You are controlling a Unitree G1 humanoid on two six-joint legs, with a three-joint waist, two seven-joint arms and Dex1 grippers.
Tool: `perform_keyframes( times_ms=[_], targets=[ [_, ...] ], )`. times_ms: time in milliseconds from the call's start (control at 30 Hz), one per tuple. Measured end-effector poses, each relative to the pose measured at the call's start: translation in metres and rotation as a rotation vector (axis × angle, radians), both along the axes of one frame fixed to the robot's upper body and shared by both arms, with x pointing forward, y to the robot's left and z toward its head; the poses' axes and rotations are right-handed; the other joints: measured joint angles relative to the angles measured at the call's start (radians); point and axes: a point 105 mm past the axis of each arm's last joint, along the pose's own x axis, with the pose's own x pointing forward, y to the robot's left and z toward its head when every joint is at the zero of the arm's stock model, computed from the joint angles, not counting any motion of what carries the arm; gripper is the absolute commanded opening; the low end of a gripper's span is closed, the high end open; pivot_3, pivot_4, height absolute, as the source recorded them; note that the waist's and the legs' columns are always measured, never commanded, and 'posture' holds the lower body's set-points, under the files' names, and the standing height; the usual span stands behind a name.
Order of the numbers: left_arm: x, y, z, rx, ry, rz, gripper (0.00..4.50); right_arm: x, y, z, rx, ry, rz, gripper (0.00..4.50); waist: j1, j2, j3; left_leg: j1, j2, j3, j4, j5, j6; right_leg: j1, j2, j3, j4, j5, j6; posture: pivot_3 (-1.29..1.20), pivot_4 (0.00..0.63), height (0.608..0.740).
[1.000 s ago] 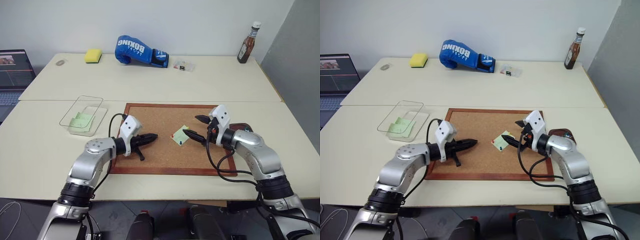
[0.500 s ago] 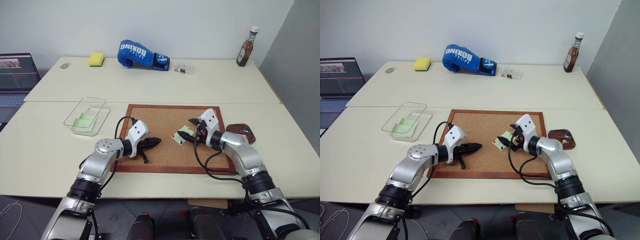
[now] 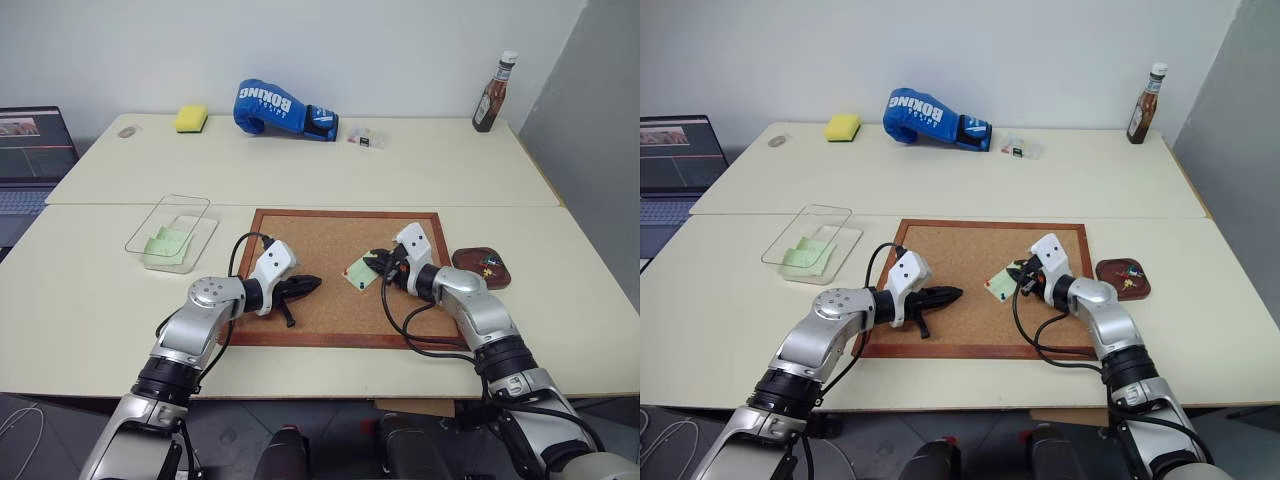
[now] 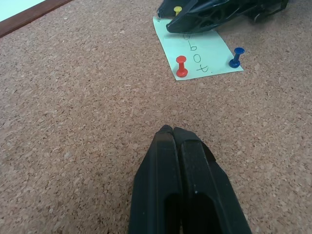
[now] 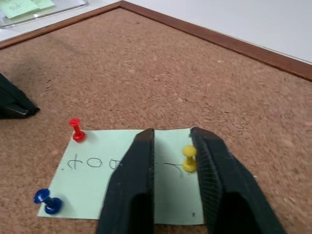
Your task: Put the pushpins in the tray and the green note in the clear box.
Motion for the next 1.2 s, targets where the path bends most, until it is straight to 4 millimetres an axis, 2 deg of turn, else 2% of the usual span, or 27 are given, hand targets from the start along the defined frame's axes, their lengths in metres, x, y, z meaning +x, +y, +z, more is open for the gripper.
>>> perform_keyframes(
  times_ms=[100,400,600,733,867,967,1067,1200],
  targets=[
    [0.000,0.000,0.000,0.000,0.002,0.000,0.00,0.001,-0.002,0.000,0.005,0.000,-0.010,0.01,0.000,0.000,0.000,0.000,0.000,0.000,0.000,0.000,0.000,0.000,0.000,0.000,0.000,0.000,0.000,0.00,0.150,0.740],
    [0.002,0.000,-0.001,0.037,-0.003,-0.001,0.00,0.001,-0.004,0.001,0.048,0.018,-0.033,0.01,0.000,0.000,0.000,0.000,0.000,0.000,0.000,0.000,0.000,0.000,0.000,0.000,0.000,-0.001,-0.001,0.00,0.150,0.740],
    [-0.001,-0.003,-0.001,0.074,-0.015,-0.028,0.00,-0.006,-0.008,0.004,0.088,0.033,-0.043,0.01,0.001,0.001,0.000,-0.001,0.000,0.000,-0.001,0.000,0.000,-0.001,0.000,0.000,-0.001,-0.001,-0.001,0.00,0.150,0.740],
    [-0.001,-0.001,-0.002,0.097,-0.017,-0.029,0.00,-0.014,0.001,0.032,0.136,-0.046,0.029,0.01,-0.001,0.002,-0.001,0.000,0.000,0.000,-0.002,0.000,0.000,-0.001,0.000,0.000,-0.001,-0.001,-0.001,0.00,0.150,0.740],
    [0.000,-0.001,-0.003,0.100,-0.018,-0.024,0.00,-0.018,0.002,0.035,0.155,-0.047,0.030,0.01,-0.002,0.002,-0.001,0.000,0.000,0.000,-0.001,0.000,0.000,0.000,0.000,0.000,-0.001,-0.001,-0.002,0.00,0.150,0.740],
    [0.000,-0.001,-0.003,0.101,-0.018,-0.020,0.00,-0.017,-0.003,0.037,0.162,-0.050,-0.003,0.01,-0.002,0.002,-0.001,0.000,0.000,0.000,-0.001,0.000,0.000,0.000,0.000,0.000,-0.001,-0.001,-0.002,0.00,0.150,0.740],
    [0.000,-0.002,-0.003,0.102,-0.018,-0.024,0.00,-0.015,-0.012,0.053,0.169,-0.107,-0.043,0.01,-0.001,0.002,-0.001,0.000,0.000,0.000,-0.001,0.000,0.000,0.000,0.000,0.000,-0.001,-0.001,-0.002,0.00,0.150,0.740],
    [-0.001,-0.003,-0.003,0.102,-0.017,-0.031,0.00,-0.019,-0.028,0.062,0.174,-0.131,-0.090,0.01,0.000,0.002,-0.002,0.000,0.000,0.000,-0.001,0.000,0.000,0.000,0.000,0.000,-0.002,-0.001,-0.002,0.00,0.150,0.740]
  ],
)
